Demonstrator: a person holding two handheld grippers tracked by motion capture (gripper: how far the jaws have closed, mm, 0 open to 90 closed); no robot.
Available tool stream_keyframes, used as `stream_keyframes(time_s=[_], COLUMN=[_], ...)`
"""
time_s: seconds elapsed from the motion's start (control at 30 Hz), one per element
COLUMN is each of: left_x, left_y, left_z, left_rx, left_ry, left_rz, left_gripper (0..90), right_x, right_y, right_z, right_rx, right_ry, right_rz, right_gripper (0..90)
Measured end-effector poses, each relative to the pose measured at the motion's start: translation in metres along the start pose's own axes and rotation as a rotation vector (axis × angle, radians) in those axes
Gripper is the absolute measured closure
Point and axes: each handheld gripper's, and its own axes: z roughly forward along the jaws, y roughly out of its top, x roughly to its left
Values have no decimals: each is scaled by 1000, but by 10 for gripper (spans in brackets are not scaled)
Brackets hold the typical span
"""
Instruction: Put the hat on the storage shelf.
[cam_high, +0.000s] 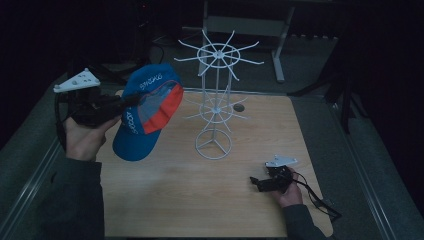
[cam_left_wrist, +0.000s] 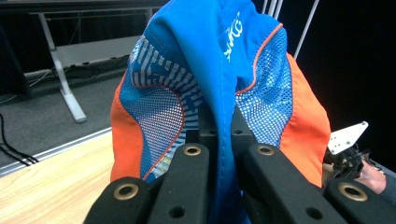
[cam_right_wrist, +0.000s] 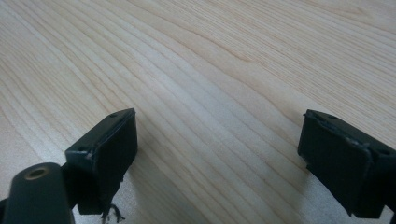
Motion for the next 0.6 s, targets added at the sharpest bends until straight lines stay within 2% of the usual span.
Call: stream_keyframes(time_s=[0.6], left_x=[5], left_y=[8], left_z=[-2], left_rx=[-30], left_ry=[3], left_rz=[-17], left_gripper=[898], right_x=[0], right_y=[0], right_z=[0], right_rx=[0], right_ry=[0], right_rz=[-1], right_gripper=[117])
